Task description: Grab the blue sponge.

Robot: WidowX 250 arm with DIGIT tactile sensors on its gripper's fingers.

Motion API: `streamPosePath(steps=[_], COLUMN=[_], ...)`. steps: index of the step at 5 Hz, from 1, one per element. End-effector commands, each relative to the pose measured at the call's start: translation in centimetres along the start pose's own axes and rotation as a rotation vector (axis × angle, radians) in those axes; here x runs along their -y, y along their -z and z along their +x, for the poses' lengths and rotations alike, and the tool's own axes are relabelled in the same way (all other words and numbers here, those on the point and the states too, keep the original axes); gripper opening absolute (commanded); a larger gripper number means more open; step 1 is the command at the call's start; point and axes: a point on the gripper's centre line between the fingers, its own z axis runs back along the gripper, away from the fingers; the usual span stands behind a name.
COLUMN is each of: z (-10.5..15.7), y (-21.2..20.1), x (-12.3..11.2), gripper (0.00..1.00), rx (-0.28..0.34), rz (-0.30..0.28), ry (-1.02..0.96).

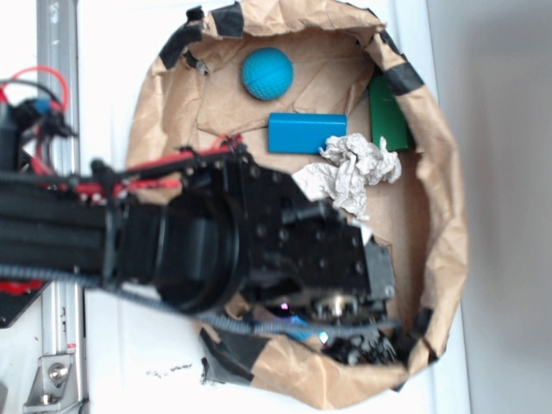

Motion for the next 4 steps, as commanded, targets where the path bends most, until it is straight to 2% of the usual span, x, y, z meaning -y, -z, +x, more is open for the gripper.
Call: streamPosePath(steps=[1,2,3,4], z=[3.8,3.9,3.0,2.1], y=[-6.3,-9.1,-12.1,-14.6], x=[-1.8,-2.2,-2.1,-1.7], gripper=[0.00,0.00,0.00,0.00], rx=[0.178,0.191,0.273,0.311], rz=[-0.008,0.004,0.106,0.116], ry=[0.053,0.244,0.382,0.470])
